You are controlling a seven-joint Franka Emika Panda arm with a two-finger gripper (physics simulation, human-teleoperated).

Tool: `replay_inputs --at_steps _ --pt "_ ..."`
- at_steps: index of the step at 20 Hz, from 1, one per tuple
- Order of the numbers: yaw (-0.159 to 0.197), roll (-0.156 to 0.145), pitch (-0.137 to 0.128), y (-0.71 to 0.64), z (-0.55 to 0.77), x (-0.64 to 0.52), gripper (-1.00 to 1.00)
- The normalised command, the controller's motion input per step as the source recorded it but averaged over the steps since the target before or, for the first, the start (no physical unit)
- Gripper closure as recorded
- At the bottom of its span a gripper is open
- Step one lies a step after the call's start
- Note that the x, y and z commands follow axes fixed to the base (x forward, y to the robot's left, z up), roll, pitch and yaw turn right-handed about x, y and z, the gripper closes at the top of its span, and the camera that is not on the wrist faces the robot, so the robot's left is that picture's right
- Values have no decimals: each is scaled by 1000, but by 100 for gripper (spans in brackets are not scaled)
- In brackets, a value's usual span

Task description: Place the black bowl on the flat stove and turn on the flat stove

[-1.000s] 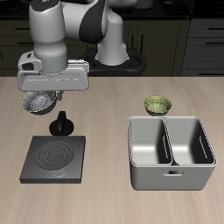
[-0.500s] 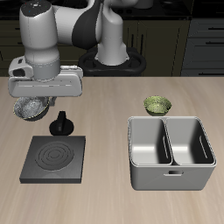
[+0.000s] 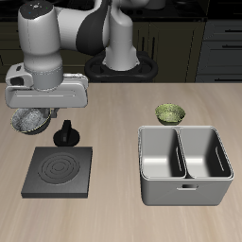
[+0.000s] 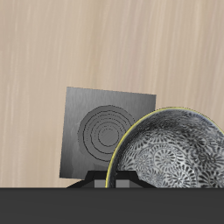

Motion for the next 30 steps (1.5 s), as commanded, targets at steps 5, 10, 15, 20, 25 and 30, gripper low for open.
replay_inputs --at_steps 5,10,15,20,25,30 --pt "13 -6 5 63 -109 114 100" --pt "-4 -2 31 36 -225 118 100" --pt "5 12 18 69 -141 -4 100" --pt "1 -7 27 -13 -224 -6 100" --pt "7 -3 21 -36 -217 14 100" --pt "12 2 2 9 -151 32 100"
